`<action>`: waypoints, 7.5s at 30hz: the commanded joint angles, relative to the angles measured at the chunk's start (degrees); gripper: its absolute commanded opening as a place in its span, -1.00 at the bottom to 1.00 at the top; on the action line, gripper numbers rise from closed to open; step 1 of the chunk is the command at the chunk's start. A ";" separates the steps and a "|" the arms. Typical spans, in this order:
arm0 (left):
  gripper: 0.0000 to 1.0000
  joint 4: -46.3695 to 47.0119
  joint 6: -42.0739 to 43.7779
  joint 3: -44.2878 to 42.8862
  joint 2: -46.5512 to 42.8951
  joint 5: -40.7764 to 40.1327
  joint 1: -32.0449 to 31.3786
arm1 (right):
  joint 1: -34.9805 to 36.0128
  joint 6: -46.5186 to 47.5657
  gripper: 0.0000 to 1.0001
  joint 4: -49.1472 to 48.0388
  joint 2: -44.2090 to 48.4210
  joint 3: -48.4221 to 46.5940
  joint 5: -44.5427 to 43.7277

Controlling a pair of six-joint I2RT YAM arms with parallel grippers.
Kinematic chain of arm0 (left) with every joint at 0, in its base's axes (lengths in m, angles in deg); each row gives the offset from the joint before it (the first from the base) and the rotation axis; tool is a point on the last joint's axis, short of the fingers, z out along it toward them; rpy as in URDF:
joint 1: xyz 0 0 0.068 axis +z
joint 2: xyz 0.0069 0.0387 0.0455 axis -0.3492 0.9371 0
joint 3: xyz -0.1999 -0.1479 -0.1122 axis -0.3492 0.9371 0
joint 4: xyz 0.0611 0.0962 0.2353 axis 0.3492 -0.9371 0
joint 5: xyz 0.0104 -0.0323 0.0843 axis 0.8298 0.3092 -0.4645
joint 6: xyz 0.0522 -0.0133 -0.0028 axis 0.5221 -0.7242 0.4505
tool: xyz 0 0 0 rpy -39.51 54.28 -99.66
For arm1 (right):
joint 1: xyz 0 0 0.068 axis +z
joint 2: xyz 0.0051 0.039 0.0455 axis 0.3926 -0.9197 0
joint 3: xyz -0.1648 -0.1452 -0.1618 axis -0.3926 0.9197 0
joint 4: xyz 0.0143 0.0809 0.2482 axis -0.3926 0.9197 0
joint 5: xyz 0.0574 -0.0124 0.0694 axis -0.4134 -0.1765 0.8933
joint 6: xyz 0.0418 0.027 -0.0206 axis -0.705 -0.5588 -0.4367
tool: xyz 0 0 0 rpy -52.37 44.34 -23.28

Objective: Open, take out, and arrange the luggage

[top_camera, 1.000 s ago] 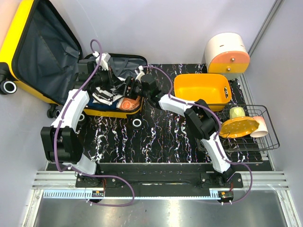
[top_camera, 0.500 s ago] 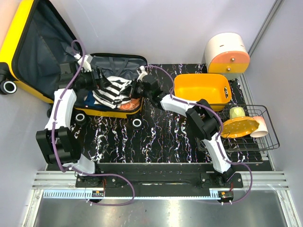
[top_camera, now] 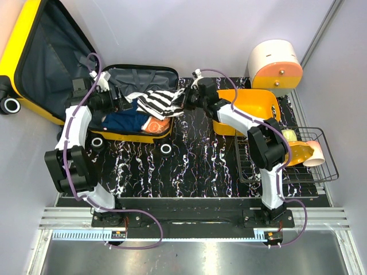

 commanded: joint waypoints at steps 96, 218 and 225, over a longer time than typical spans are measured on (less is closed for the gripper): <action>-1.00 0.07 -0.71 -23.27 11.26 -4.54 -24.38 | -7.92 14.51 -1.00 12.27 6.64 -6.06 5.13; -1.00 -34.30 19.25 -42.08 14.34 9.51 1.99 | -4.33 17.62 0.61 22.05 -1.96 -23.20 22.09; -1.00 -25.62 16.44 -32.60 11.70 10.57 -10.22 | -4.41 8.73 0.85 15.62 -1.87 -19.96 28.07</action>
